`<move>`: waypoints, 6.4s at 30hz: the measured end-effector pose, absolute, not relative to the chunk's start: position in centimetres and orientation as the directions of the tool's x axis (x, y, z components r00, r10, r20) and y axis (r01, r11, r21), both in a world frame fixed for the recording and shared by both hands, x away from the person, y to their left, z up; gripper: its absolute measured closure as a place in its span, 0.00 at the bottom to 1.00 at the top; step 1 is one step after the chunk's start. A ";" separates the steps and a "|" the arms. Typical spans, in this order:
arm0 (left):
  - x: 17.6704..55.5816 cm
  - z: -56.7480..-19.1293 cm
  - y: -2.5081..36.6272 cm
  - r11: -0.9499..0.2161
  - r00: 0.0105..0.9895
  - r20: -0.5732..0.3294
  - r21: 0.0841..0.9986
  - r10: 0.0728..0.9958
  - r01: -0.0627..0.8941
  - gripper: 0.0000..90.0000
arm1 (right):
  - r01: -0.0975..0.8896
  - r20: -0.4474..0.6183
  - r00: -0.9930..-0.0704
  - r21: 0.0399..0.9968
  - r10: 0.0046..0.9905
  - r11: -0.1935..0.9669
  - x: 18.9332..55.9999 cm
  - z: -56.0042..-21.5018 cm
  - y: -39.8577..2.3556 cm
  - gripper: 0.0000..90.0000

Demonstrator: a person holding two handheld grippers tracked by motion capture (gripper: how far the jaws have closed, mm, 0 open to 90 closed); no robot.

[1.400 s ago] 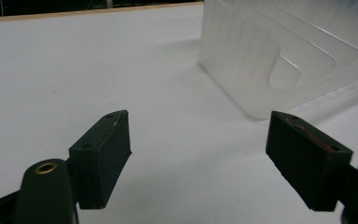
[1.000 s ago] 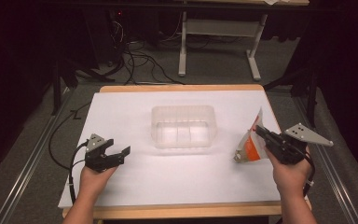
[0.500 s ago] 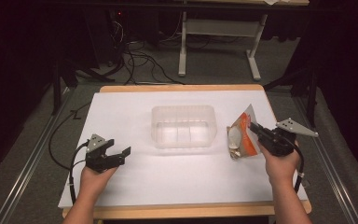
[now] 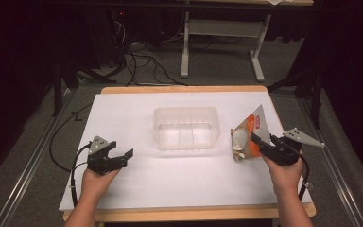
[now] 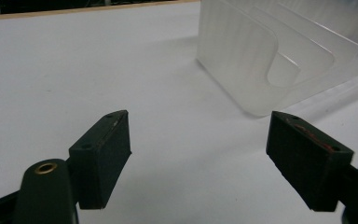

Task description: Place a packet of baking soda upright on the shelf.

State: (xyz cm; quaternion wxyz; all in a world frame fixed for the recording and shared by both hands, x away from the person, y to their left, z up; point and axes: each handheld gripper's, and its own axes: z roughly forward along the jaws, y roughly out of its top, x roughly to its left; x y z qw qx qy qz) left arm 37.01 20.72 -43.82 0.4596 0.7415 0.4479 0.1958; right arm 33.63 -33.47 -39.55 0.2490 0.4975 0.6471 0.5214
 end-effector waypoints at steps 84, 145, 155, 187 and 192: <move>36.9 -43.8 20.3 -0.199 0.540 -0.100 0.862 0.836 0.467 0.25 | 0.310 0.126 -0.268 0.950 0.955 -0.038 32.2 -41.7 -32.3 0.95; 36.8 -43.6 20.6 -0.185 0.537 -0.101 0.872 0.837 0.453 0.25 | 0.142 0.015 -0.315 0.989 0.949 0.031 31.6 -34.4 -30.6 1.00; 36.7 -43.5 20.6 -0.180 0.539 -0.105 0.875 0.835 0.449 0.25 | 0.099 -0.001 -0.368 0.994 0.930 0.041 32.7 -31.0 -28.2 1.00; 36.8 -43.4 21.0 -0.164 0.540 -0.121 0.878 0.833 0.450 0.25 | 0.114 -0.003 -0.565 0.990 0.825 0.082 37.5 -31.0 -15.3 1.00; 36.8 -43.5 20.9 -0.159 0.540 -0.128 0.878 0.832 0.452 0.25 | 0.136 0.015 -0.575 0.988 0.818 0.078 38.5 -31.8 -14.0 1.00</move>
